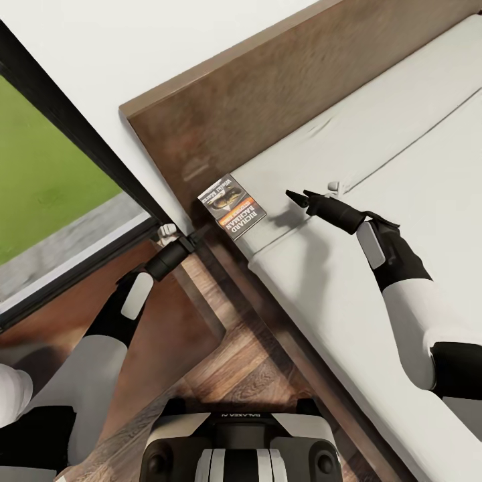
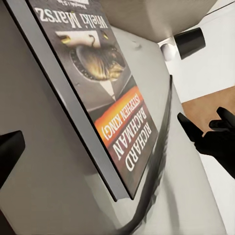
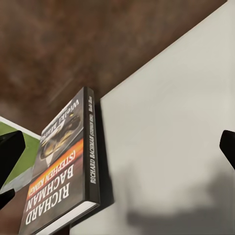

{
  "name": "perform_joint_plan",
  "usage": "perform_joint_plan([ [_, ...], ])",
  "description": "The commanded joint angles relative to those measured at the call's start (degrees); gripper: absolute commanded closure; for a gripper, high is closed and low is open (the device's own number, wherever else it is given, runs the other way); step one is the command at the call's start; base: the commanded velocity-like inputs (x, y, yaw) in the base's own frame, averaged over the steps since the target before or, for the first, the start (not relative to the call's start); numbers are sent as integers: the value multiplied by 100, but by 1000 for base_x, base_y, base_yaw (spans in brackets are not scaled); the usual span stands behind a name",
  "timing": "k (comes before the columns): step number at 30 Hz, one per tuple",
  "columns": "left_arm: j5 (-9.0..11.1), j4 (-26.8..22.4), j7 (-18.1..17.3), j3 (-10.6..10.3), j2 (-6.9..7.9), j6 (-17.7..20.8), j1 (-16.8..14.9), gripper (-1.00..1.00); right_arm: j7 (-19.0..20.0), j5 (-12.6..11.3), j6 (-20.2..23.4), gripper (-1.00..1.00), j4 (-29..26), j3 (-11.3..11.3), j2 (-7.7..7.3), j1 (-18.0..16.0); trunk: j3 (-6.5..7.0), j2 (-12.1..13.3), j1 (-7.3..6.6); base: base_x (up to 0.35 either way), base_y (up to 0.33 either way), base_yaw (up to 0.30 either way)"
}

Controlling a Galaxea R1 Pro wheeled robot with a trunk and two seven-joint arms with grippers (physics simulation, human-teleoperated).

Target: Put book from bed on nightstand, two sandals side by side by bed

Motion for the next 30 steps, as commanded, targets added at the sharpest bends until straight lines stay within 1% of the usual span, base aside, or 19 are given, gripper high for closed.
perform_joint_plan([
  [1, 50, -2, -11, 3, 2, 56, -5, -100, 5, -58, 52, -100, 6, 5, -2, -2, -2, -1, 0, 0, 0, 0],
  [10, 61, -12, -10, 3, 25, 54, -5, -100, 4, -56, 46, -100, 17, 17, -2, -2, -2, -1, 0, 0, 0, -6],
  [15, 68, -17, -15, 13, 31, 50, -6, -100, 5, -55, 46, -100, 18, 77, -2, -2, -2, -1, 0, 0, 0, -72],
  [17, 68, -19, -17, 99, 34, 53, -6, -100, 1, -56, 44, -100, 18, 81, -2, -2, -2, -1, 0, 0, 0, -17],
  [20, 68, -21, -25, 331, 35, 62, -5, -100, 4, -58, 45, -100, 18, 83, -2, -2, -2, -1, 0, 0, 0, -6],
  [23, 68, -21, -27, 377, 35, 71, -4, -100, 5, -55, 44, -100, 16, 83, -2, -2, -2, -1, 0, 0, 0, -1],
  [30, 55, -14, -19, 394, 32, 74, -3, -100, 1, -56, 44, -100, 9, 91, -2, -2, -2, -1, 0, 0, 0, 0],
])
